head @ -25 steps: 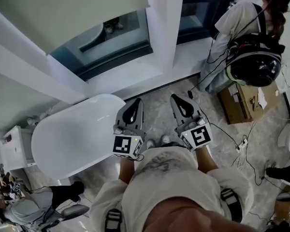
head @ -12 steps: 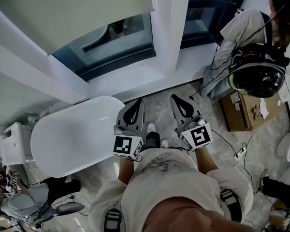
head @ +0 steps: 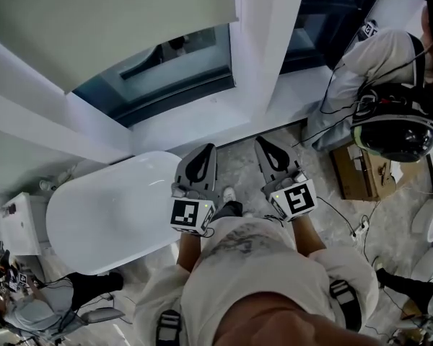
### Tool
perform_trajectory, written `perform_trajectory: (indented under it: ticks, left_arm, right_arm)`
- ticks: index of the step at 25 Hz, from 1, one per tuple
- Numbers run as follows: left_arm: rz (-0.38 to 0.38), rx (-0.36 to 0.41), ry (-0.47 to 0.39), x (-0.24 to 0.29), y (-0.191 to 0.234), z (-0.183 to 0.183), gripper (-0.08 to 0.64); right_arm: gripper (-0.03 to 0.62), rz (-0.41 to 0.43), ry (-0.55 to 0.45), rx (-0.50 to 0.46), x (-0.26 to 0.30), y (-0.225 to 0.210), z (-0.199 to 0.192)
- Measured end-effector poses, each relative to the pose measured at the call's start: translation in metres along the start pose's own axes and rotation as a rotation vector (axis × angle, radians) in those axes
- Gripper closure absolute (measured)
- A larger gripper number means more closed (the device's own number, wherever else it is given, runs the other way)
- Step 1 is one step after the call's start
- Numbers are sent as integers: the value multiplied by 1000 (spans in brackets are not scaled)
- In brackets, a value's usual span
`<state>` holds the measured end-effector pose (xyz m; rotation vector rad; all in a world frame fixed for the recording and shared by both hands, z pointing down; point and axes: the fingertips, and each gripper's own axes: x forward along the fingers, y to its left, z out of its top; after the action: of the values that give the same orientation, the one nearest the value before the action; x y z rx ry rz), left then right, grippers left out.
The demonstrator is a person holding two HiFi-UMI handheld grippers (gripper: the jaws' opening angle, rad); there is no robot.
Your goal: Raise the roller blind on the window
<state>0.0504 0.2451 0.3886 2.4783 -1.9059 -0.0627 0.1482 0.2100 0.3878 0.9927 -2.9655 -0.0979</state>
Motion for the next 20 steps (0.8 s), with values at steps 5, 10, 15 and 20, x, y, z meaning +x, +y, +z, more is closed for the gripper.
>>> perform_trajectory:
  ticks: [5, 10, 15, 20]
  left_arm:
    - [-23, 5, -8, 26, 28, -2, 551]
    - [-41, 10, -25, 52, 57, 0, 551]
    - [-66, 9, -26, 73, 81, 1, 551]
    - [-86, 3, -22, 93, 97, 1, 551]
  right_arm:
    - [529, -24, 7, -19, 33, -13, -3]
    - [529, -53, 6, -35, 67, -26, -3]
    - [529, -80, 19, -45, 97, -35, -3]
    - [529, -97, 28, -49, 117, -42, -6]
